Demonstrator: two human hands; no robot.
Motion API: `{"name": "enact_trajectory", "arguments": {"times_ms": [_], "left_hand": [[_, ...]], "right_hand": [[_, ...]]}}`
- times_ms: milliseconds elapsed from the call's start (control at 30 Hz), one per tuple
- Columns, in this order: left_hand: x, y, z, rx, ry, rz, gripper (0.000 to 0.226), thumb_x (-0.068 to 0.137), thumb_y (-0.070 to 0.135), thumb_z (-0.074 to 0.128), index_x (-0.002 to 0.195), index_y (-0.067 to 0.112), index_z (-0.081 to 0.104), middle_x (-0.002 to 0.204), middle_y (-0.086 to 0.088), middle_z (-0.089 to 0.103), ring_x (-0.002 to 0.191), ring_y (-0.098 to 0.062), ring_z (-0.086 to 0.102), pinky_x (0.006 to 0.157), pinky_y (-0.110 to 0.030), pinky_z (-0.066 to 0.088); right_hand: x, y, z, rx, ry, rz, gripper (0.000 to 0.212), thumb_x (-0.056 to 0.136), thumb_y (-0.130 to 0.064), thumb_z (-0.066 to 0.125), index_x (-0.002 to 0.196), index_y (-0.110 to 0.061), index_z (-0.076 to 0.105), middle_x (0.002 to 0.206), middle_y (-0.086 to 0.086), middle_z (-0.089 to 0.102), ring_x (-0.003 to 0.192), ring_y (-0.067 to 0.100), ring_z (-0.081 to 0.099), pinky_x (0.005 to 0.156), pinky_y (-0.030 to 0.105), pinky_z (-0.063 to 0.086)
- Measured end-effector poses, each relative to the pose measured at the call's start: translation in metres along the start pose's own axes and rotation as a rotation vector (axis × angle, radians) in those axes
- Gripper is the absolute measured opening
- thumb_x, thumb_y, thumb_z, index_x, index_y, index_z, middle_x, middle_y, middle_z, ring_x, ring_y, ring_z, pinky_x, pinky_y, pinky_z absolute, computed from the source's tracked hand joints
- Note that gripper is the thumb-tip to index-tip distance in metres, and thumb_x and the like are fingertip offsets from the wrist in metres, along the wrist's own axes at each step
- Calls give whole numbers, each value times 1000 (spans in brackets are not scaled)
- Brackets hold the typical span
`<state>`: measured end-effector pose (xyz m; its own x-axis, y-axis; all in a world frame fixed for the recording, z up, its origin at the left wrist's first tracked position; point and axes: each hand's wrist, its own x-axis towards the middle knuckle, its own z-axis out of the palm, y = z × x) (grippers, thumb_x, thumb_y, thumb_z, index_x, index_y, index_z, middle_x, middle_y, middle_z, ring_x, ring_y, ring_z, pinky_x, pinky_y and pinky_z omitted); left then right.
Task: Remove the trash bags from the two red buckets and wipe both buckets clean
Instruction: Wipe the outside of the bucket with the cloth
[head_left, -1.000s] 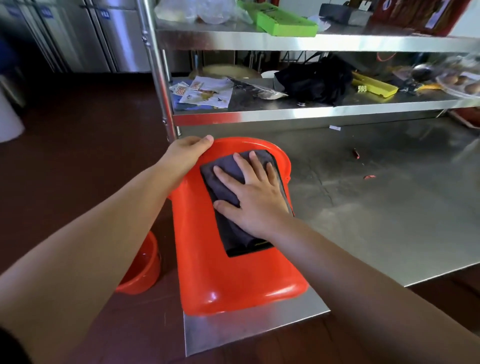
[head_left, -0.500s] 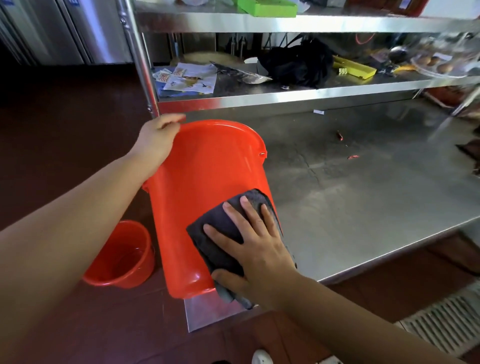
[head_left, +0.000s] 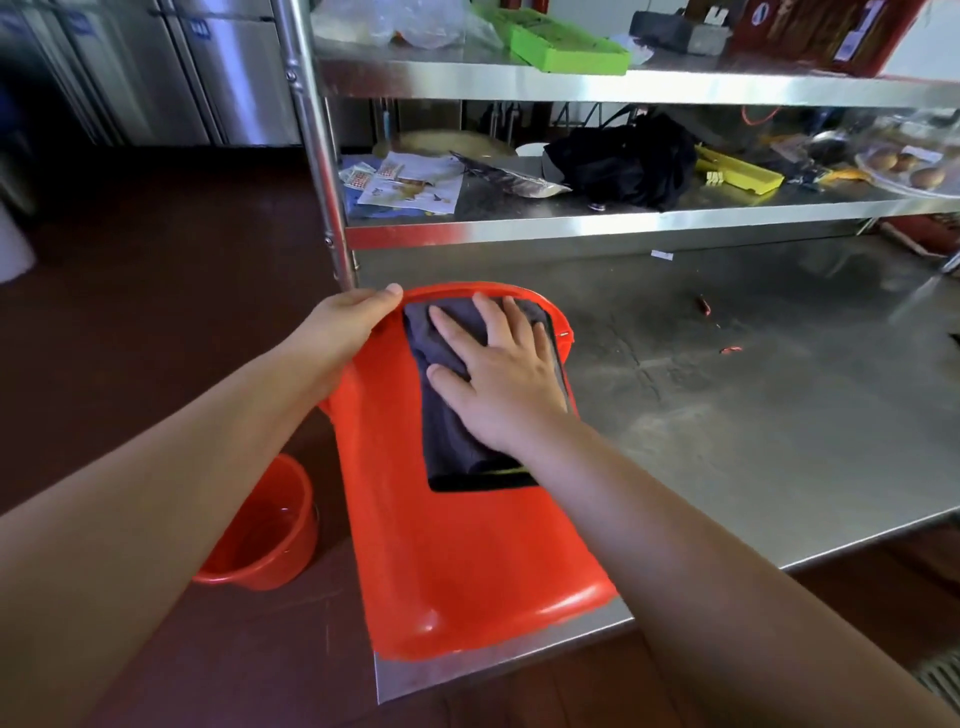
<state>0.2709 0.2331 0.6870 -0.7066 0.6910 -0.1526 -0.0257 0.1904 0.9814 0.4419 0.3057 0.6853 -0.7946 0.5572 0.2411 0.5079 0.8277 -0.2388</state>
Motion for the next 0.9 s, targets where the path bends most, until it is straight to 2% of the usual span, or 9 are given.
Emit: {"name": "enact_trajectory", "arguments": {"times_ms": [100, 233, 367, 467, 533, 667, 767, 833, 900], "left_hand": [[-5, -3, 6, -102, -37, -5, 20, 90, 33, 62, 84, 15, 70, 81, -5, 74, 77, -18, 69, 83, -38, 54], [-8, -5, 0, -89, -78, 4, 21, 91, 32, 59, 81, 16, 69, 71, -1, 73, 64, -13, 69, 61, -26, 56], [-10, -16, -10, -93, -1, 17, 20, 91, 32, 59, 79, 19, 67, 67, 6, 69, 59, -5, 64, 59, -20, 52], [-12, -30, -25, -75, 62, 31, 21, 92, 34, 56, 77, 22, 66, 60, 12, 67, 54, -1, 61, 53, -16, 47], [-14, -35, -35, -58, 95, 28, 20, 92, 30, 54, 78, 24, 66, 63, 13, 68, 59, -3, 61, 61, -22, 46], [-9, -15, -22, 95, 203, 83, 31, 83, 11, 44, 92, 26, 69, 100, -5, 70, 76, -8, 61, 68, -23, 47], [-7, 5, 7, 229, 154, 168, 18, 80, 35, 51, 88, 31, 67, 103, -8, 69, 92, -22, 64, 86, -31, 50], [-5, 10, 18, 410, 74, 150, 35, 76, 57, 48, 95, 33, 65, 112, -6, 66, 110, -28, 57, 103, -44, 40], [-1, 11, 21, 416, 55, 97, 42, 76, 66, 46, 99, 35, 63, 121, -2, 62, 119, -27, 52, 109, -49, 31]], "right_hand": [[13, 5, -4, -43, 24, 4, 57, 89, -56, 41, 143, -45, 27, 151, 0, 20, 140, 29, 12, 115, 52, 10], [-1, 3, -2, -88, 3, -41, 59, 88, -60, 38, 144, -44, 26, 151, 4, 17, 140, 33, 9, 114, 53, 7], [-46, 1, -4, -71, -57, -142, 63, 86, -62, 38, 145, -45, 24, 156, 4, 13, 144, 32, -1, 116, 54, -2], [-94, -3, -3, -46, -72, -199, 64, 83, -62, 38, 144, -43, 29, 154, 4, 22, 144, 33, 4, 117, 52, -2], [-124, -4, 1, -42, -74, -234, 64, 83, -61, 40, 143, -42, 32, 152, 5, 28, 144, 34, 10, 116, 54, 3], [-157, -5, 6, -56, -54, -273, 64, 81, -60, 46, 142, -40, 36, 150, 7, 35, 142, 36, 19, 113, 60, 14], [-158, -7, 4, -62, -54, -242, 62, 83, -59, 44, 141, -41, 38, 150, 6, 35, 142, 35, 19, 113, 60, 14], [-156, -7, 3, -52, -40, -231, 59, 83, -57, 45, 139, -40, 42, 148, 5, 38, 141, 35, 23, 113, 59, 15], [-150, -3, 1, -21, -25, -236, 57, 82, -54, 46, 137, -41, 44, 147, 4, 40, 141, 33, 25, 114, 57, 15]]}}
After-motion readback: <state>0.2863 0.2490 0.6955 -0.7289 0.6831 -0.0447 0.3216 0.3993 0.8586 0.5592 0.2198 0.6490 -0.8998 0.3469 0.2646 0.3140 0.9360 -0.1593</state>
